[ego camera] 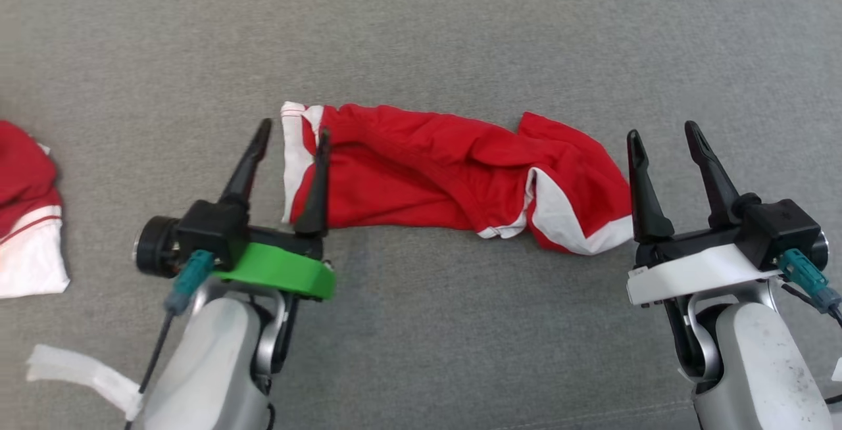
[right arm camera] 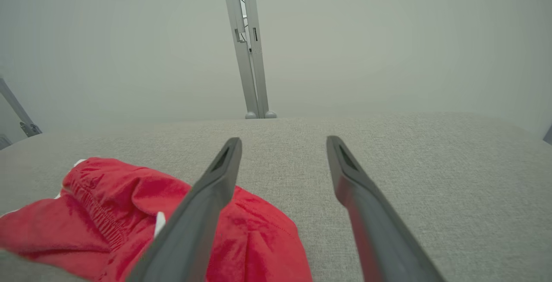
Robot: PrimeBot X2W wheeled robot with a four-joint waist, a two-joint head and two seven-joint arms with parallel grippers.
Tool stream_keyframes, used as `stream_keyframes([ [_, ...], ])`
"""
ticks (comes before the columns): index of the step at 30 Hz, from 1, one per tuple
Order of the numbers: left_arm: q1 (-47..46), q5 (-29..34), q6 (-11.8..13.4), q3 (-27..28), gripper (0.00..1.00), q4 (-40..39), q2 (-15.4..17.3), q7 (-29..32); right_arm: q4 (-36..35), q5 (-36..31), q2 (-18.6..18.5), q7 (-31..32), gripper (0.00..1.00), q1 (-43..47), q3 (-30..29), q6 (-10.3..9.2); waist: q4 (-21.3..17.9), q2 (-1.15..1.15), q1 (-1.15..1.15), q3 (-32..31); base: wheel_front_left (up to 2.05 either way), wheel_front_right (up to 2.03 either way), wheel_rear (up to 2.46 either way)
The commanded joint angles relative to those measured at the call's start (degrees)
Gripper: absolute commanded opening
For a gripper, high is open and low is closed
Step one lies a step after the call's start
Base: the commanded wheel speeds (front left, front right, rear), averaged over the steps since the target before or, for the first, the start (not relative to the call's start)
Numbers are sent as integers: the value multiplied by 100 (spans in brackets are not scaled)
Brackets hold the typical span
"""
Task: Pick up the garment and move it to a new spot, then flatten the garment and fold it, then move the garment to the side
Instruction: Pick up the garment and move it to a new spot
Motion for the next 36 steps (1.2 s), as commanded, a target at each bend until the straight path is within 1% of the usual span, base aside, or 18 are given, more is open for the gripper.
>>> stream_keyframes([
  [1, 164, -62, 78, 173, 100, -100, 68, -20, -44, -18, -17, 33, 100, 84, -22, -4, 416, 0, 0, -302, 0, 0, 0],
  [6, 580, -71, 260, 807, 100, -345, 243, -20, -144, -57, -24, 142, 100, 204, -57, -4, 565, 0, 0, -415, 0, 0, 0],
  [9, 780, -17, 248, 1014, 100, -394, 314, -21, -187, -58, -24, 183, 100, 281, -53, -4, 593, 0, 0, -502, 0, 0, 0],
  [11, 904, 17, 196, 1095, 100, -414, 339, -21, -194, -46, -27, 208, 100, 352, -39, -4, 594, 0, 0, -577, 0, 0, 0],
  [18, 1286, 160, 113, 1107, 100, -352, 313, -22, -229, -12, -24, 301, 100, 673, -50, -4, 549, 0, 0, -867, 0, 0, 0],
  [26, 1600, 176, 63, 1102, 100, -248, 306, -23, -311, 7, -16, 389, 100, 986, -37, -4, 473, 0, 0, -1139, 0, 0, 0],
  [36, 1674, 164, 92, 1111, 100, -246, 323, -23, -438, 27, -7, 495, 100, 1073, -32, -4, 422, 0, 0, -1186, 0, 0, 0],
])
